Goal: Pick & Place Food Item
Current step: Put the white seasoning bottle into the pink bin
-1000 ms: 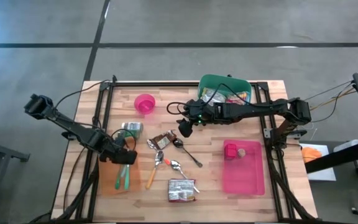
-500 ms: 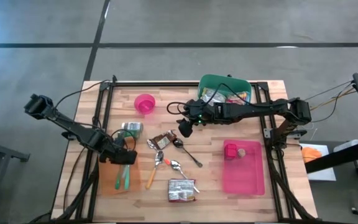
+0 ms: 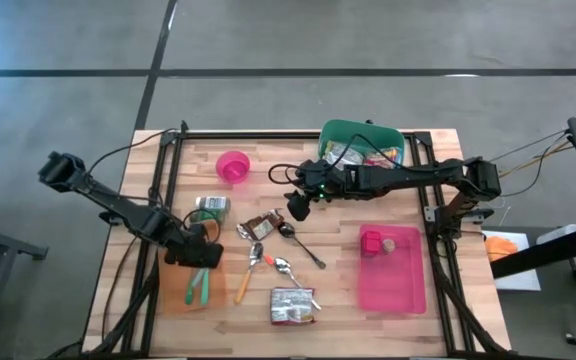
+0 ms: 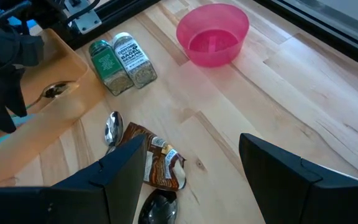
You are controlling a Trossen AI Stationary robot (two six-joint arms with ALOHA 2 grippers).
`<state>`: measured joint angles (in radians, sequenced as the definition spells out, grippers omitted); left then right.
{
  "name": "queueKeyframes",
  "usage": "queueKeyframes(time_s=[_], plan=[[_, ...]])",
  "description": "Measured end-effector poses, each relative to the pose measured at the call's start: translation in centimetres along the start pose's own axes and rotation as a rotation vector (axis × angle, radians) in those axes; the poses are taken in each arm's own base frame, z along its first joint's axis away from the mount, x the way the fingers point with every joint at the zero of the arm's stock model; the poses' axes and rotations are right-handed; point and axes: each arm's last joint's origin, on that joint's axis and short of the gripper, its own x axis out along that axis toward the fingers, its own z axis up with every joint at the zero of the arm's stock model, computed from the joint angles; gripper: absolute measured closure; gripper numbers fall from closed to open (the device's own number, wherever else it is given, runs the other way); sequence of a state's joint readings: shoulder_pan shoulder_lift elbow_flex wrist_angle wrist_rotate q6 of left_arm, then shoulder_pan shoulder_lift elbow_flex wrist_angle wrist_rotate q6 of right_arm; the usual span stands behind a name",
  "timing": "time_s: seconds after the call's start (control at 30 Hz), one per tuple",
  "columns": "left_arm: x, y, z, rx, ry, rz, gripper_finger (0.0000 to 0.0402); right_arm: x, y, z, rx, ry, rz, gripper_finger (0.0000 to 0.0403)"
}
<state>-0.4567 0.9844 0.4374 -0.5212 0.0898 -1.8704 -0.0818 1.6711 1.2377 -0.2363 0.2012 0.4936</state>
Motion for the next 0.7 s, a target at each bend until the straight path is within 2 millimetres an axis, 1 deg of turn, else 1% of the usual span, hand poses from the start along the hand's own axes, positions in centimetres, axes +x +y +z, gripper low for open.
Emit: queueKeyframes(time_s=[0.1, 0.2, 0.43, 0.63, 0.7], plan=[[-0.6, -0.7, 0.1, 0.030, -0.008, -0.013, 0.0152, 0.0, 0.0, 0.0, 0.000, 0.000, 0.000, 0.0151], [-1.8, -1.7, 0.2, 0.082, -0.024, -0.005, 0.0151, 0.0, 0.0, 0.0, 0.000, 0.000, 0.000, 0.0151], [-5.5, -3.9, 0.5, 0.271, -0.072, 0.035, 0.0169, 0.0, 0.0, 0.0, 0.000, 0.000, 0.000, 0.0151], [-9.1, -4.9, 1.5, 0.421, -0.245, 0.129, 0.0191, 0.0, 0.0, 0.0, 0.000, 0.000, 0.000, 0.0151], [-10.1, -5.1, 2.1, 0.467, -0.274, 0.162, 0.0196, 0.0, 0.0, 0.0, 0.000, 0.000, 0.000, 0.0151]])
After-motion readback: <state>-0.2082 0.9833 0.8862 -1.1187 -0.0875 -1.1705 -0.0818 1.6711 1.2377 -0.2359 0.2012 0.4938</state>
